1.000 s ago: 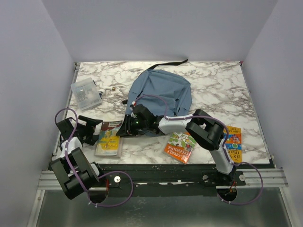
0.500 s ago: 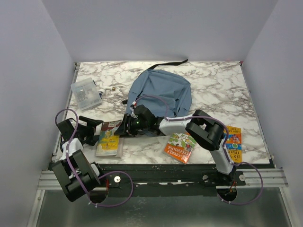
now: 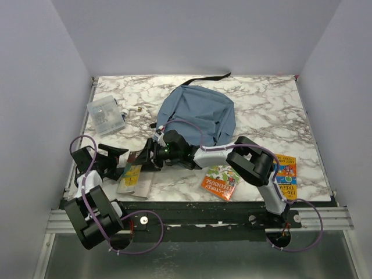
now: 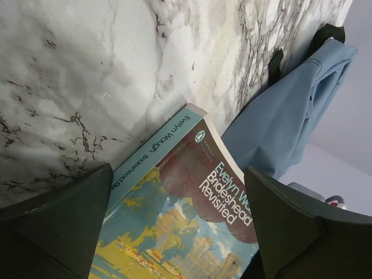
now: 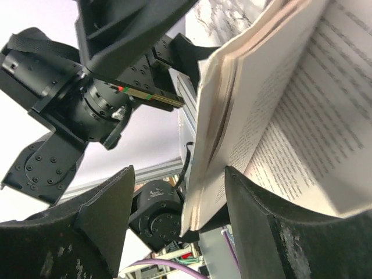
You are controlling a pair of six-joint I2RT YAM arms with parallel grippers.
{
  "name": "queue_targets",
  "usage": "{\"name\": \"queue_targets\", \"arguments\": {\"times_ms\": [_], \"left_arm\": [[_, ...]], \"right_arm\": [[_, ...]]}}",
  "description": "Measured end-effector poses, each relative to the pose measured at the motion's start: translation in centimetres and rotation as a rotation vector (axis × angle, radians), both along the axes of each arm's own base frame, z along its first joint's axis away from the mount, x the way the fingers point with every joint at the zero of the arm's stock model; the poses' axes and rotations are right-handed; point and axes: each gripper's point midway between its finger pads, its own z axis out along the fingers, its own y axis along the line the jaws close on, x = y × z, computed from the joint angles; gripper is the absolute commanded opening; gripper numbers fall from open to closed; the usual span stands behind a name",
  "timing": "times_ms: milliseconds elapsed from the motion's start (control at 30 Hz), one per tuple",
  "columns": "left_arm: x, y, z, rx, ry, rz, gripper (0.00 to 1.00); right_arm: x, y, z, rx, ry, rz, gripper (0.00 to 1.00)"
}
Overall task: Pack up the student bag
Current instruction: Pick up the book from the center of the board.
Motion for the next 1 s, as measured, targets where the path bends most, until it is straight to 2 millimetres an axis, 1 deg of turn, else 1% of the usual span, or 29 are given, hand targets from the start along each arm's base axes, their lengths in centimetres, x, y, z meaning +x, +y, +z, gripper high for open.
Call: {"name": "queue_targets", "arguments": {"times_ms": [133,233,333,467,567,667,700,767,867,900,933,1000], "left_arm": [[0.0,-0.1,0.0,-0.002,0.0,-0.003,0.97],[-0.1,-0.2,0.0,-0.004,0.001,-0.005,0.97],[-0.1,-0.2,0.1,-0.004,-0.001,-0.006,0.97],[-0.3,-0.3,0.2,0.001,-0.002,-0.009,0.97],[-0.5,-0.4,0.4,0.019,-0.007,-0.016,0.97],[-0.6,-0.5,0.9,0.06,-0.017,-0.032,0.97],[-0.6,-0.5,1.2,0.078,-0.023,-0.04,0.98],[-0.3,-0.8,2.1,0.124,-0.042,-0.067,0.98],[0.3,-1.1,4.3,0.222,-0.089,-0.113,0.98],[0.6,-1.1,5.3,0.271,-0.114,-0.128,0.98],[0.9,-1.2,6.6,0.319,-0.15,-0.143,0.98],[1.3,-1.2,8.9,0.4,-0.212,-0.156,0.98]], "right_arm": [[0.5,0.8,0.8,0.016,-0.014,0.0,0.67],[0.6,0.8,0.6,0.006,-0.024,-0.003,0.65],[0.6,0.5,-0.6,-0.044,-0.026,-0.008,0.64],[0.9,-0.5,-3.0,-0.146,-0.043,-0.028,0.6],[1.1,-1.1,-4.4,-0.202,-0.057,-0.044,0.53],[1.1,-1.3,-4.9,-0.22,-0.065,-0.047,0.4],[1.1,-1.3,-4.9,-0.221,-0.067,-0.047,0.36],[1.1,-1.3,-4.9,-0.221,-0.068,-0.047,0.25],[1.7,-1.4,-4.7,-0.214,-0.069,-0.058,0.1],[1.9,-1.4,-4.6,-0.208,-0.072,-0.061,0.04],[2.1,-1.4,-4.4,-0.2,-0.075,-0.062,0.01],[2.4,-1.3,-3.9,-0.176,-0.084,-0.053,0.01]]}}
